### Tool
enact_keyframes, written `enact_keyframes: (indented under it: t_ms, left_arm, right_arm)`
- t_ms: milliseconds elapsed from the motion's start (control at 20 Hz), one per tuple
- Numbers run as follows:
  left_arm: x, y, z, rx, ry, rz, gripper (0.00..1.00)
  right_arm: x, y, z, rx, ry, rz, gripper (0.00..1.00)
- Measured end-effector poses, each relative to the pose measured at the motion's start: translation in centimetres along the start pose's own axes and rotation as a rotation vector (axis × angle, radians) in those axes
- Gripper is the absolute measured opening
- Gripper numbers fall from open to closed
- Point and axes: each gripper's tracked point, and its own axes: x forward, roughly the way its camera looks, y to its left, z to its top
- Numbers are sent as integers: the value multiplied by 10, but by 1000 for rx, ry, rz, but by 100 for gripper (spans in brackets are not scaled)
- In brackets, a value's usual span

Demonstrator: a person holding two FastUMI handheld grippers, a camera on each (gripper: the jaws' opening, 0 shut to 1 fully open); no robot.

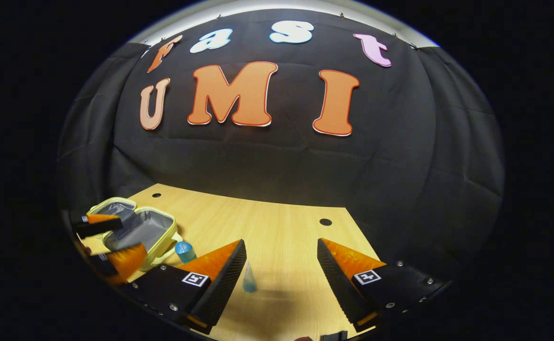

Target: First open the suitcase, pack the skin care products into it, and then close the suitcase.

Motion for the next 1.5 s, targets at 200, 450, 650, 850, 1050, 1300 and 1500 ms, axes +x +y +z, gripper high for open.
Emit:
enact_keyframes:
  t_ms: [200, 450, 650, 850, 1050, 1300, 1500]
  left_arm:
    - [31, -14, -42, 36, 49, 23, 99]
    - [81, -9, -75, 57, 100, 78, 99]
    - [118, -6, -105, 35, 179, 106, 98]
    - [128, -8, -105, -26, 204, 101, 46]
    - [120, -11, -103, -104, 262, 65, 43]
    - [90, -6, -67, -142, 253, 15, 43]
    - [65, 10, -36, -134, 242, -13, 43]
  right_arm:
    - [-6, -23, -17, -9, 34, -40, 96]
    - [-13, -55, -42, -29, 87, -92, 96]
    - [-15, -67, -59, -12, 132, -112, 96]
    - [-16, -69, -62, -15, 145, -113, 96]
    - [-14, -55, -61, 1, 148, -87, 96]
    - [-7, -22, -59, 19, 153, -27, 96]
    - [6, 10, -65, 26, 172, 26, 95]
